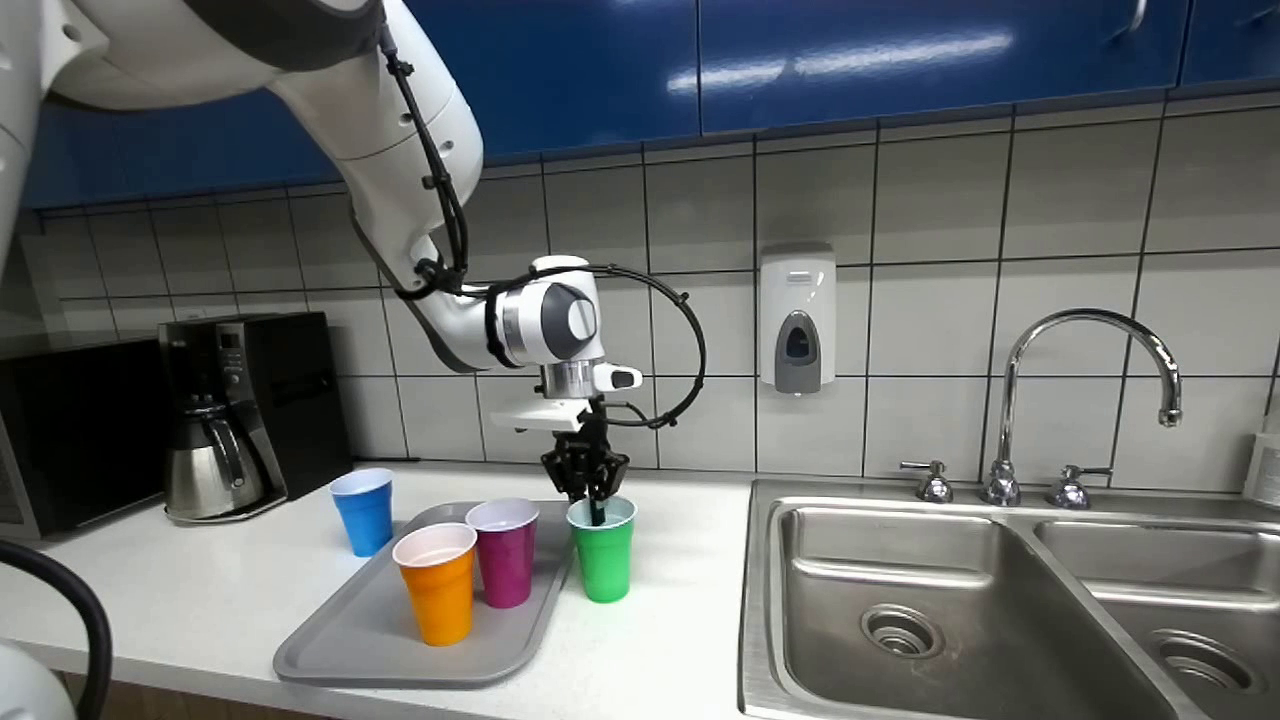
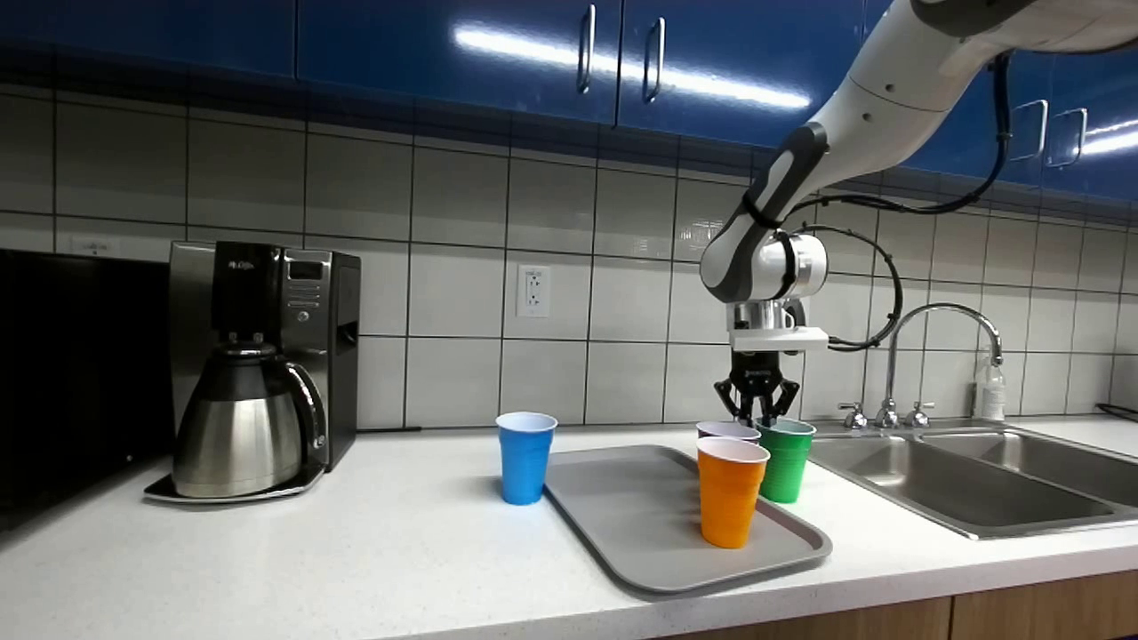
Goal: Put the purple, green and blue cups onto the tray
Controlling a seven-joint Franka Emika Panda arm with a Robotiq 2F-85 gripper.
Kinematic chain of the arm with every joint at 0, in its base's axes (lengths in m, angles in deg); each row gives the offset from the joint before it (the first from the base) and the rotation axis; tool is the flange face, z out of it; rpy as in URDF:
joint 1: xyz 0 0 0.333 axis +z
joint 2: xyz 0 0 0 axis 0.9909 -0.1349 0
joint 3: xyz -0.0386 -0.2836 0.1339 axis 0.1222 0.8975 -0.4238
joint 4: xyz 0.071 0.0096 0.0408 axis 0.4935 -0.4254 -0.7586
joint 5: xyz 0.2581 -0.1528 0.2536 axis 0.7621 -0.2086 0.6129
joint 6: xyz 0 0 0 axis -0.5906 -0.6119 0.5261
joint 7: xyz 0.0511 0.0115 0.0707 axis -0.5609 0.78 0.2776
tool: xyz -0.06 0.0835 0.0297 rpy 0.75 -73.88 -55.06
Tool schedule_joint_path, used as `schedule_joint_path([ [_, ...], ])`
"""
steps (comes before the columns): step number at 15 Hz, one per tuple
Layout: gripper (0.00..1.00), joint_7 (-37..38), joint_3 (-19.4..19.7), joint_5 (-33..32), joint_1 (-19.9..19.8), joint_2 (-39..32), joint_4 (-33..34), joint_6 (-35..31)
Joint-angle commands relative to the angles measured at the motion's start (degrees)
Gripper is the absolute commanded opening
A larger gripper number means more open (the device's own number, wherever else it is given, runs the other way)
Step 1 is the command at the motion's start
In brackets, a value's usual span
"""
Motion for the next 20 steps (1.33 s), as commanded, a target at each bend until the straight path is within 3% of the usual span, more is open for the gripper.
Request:
schedule_joint_path([
  [1,0.0,0.61,0.19,-0.61,0.18,0.78,-0.76,-0.33],
  [20,0.01,-0.22,-1.41,-5.71,3.79,5.33,2.48,3.7],
])
